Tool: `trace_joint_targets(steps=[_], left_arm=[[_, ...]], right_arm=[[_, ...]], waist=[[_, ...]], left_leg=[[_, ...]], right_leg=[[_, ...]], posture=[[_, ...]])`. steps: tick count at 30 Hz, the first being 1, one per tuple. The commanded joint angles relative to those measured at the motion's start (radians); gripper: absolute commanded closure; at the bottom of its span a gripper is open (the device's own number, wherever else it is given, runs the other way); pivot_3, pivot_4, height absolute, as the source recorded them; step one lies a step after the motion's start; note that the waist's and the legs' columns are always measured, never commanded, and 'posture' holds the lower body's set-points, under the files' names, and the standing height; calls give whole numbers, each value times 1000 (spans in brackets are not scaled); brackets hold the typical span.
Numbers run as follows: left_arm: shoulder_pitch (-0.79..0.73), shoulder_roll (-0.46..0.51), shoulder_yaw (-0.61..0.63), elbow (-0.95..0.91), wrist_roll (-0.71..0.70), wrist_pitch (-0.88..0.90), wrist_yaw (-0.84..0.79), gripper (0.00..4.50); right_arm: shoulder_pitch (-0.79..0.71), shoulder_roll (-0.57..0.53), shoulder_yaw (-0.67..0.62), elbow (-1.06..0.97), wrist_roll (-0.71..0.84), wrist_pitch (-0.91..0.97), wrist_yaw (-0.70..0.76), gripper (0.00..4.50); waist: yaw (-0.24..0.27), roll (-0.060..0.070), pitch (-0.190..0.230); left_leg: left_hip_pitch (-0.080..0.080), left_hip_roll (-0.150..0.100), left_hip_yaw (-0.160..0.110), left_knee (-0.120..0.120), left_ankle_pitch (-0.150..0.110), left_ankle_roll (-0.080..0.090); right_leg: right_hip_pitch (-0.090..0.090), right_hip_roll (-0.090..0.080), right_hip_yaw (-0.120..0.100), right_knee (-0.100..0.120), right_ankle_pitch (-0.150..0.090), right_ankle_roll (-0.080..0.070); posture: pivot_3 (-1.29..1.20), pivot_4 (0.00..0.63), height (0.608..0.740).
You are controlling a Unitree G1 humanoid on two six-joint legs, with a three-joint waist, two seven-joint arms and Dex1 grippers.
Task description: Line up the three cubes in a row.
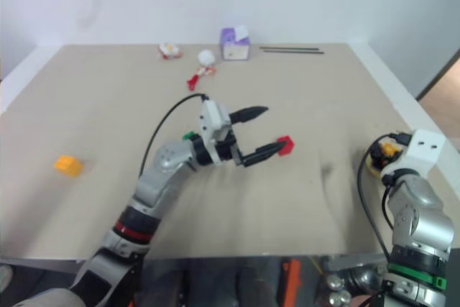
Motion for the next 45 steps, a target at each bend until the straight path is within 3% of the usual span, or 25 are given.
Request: trace_joint_targets(steps=[1, 9, 19, 30, 34, 40, 45], left_arm=[[4, 4, 4, -61, -10, -1, -11, 0], [103, 141, 72, -119, -19, 20, -32, 0], [125, 161, 85, -125, -5, 18, -6, 0], [123, 144, 79, -127, 4, 15, 9, 0], [118, 137, 82, -128, -2, 19, 11, 0], [118, 134, 81, -131, -2, 21, 10, 0], [184, 218, 96, -210, -50, 58, -68, 0]], right_arm=[[-35, -25, -14, -37, 1, -79, 40, 18], [-7, 12, 107, -235, 155, -34, 295, 18], [-8, 101, 334, -211, 37, -70, 303, 18], [-49, 146, 386, -59, -51, -154, 306, 18], [-62, 159, 389, -52, -58, -162, 309, 1115], [-62, 159, 376, -74, -46, -163, 323, 3224], [-26, 95, 380, -226, 56, -136, 498, 3238]], waist=[[0, 0, 0], [-4, 1, 0], [2, 1, 0], [1, 1, 0], [1, 1, 0], [0, 1, 0], [-2, 1, 0]], left_leg=[[0, 0, 0, 0, 0, 0], [2, 2, -1, -1, 0, 0], [-2, 0, -1, 1, 0, 0], [-2, 1, -2, 0, 0, 0], [-2, 1, -2, 0, 0, 0], [-2, 1, -2, 0, 0, 0], [-2, 1, -2, 0, 0, 0]], right_leg=[[0, 0, 0, 0, 0, 0], [0, 2, 0, 0, 0, -1], [0, 1, 0, -1, 0, -1], [0, 2, -1, -1, 0, -1], [0, 2, -1, -1, 0, -1], [0, 2, -1, -1, 0, -1], [-1, 2, 0, -1, 0, -1]], posture=[[0, 150, 740], [0, 150, 740], [0, 150, 740], [0, 150, 740], [0, 150, 740], [0, 150, 740], [0, 150, 740]])
